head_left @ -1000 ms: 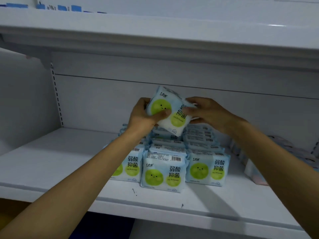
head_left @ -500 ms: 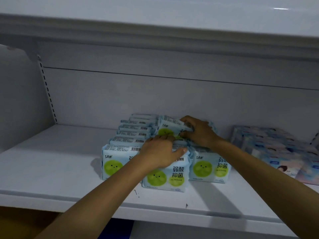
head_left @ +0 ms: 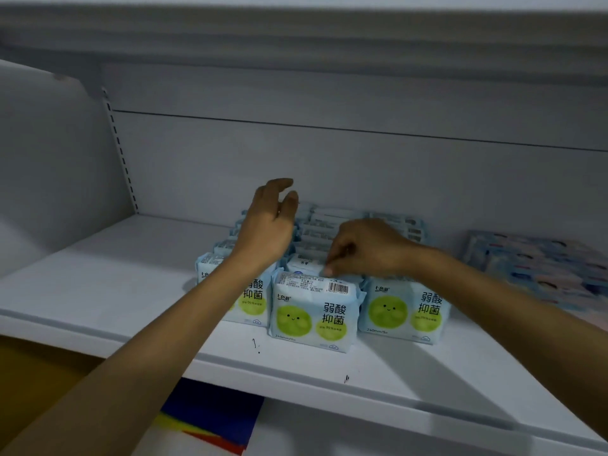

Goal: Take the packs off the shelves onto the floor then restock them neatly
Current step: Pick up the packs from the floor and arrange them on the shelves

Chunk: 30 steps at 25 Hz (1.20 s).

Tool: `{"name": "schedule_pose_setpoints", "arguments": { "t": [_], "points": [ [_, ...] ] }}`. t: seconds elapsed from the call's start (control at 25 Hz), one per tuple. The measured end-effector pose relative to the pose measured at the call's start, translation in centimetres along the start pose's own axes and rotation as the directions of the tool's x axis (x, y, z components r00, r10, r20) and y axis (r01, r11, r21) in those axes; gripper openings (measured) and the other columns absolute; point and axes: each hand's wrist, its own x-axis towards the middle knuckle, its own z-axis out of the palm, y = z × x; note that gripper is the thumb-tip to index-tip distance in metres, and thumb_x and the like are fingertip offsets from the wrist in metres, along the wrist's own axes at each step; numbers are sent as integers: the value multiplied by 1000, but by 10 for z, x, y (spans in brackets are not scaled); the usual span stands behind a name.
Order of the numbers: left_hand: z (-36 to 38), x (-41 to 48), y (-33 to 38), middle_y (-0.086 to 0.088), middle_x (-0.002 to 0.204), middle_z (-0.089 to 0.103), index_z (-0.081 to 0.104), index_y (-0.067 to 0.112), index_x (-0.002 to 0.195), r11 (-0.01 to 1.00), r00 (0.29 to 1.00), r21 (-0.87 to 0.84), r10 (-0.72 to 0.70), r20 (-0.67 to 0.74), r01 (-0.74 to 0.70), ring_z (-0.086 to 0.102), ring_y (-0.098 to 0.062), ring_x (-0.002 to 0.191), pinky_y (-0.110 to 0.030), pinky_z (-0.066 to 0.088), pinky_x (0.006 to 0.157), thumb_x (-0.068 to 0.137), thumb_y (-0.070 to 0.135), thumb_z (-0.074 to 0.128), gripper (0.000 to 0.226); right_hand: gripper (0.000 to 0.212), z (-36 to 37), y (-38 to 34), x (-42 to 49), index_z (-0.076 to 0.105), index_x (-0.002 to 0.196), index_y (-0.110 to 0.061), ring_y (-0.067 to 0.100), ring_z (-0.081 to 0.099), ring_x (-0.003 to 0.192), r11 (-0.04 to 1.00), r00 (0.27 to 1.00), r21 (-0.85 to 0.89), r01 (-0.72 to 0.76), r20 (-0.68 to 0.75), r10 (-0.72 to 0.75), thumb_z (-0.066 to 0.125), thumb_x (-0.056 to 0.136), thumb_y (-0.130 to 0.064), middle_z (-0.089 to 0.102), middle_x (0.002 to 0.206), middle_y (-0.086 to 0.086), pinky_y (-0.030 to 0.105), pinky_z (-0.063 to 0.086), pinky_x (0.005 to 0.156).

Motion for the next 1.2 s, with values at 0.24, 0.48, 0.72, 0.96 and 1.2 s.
{"name": "schedule_pose_setpoints", "arguments": {
  "t": [0.24,0.48,0.72,0.96,1.2],
  "points": [
    [-8,2,-2,0,130,51,50,17,132,997,992,-64,-48,-116,40,46,-8,111,-21,34,91,104,25,35,33,11,-51,1,11,74,88,-16,12,57,76,992,940,16,123,-323,-111,68,87,-26,59,81,-7,32,48,75],
    [-4,10,15,-1,99,65,57,24,105,895,965,-361,-244,95,261,62,-20,94,-24,53,72,102,35,39,21,11,-86,-6,9,71,86,-9,8,65,59,888,892,393,238,-449,-40,62,91,-15,69,70,3,21,53,58],
    [-16,13,6,7,105,62,52,22,110,888,981,-427,-113,159,171,65,-9,91,-30,59,73,80,29,72,37,23,-77,3,16,58,89,-12,19,67,75,750,954,654,102,-279,114,76,75,-6,67,82,6,27,58,62],
    [-33,44,-17,3,108,56,52,27,88,956,990,-268,-134,-48,117,55,-20,116,-26,46,95,97,32,50,11,26,-59,3,10,64,100,-21,9,68,83,907,996,419,49,-91,-12,73,81,-6,73,94,-3,27,55,72],
    [-14,-6,-11,-4,159,17,14,21,152,432,541,331,593,596,-839,11,-16,145,-40,10,120,53,85,61,127,34,-36,-5,6,60,93,-39,-1,63,81,979,989,168,117,-105,-100,70,82,-7,66,88,-16,13,48,69]
  ]
}}
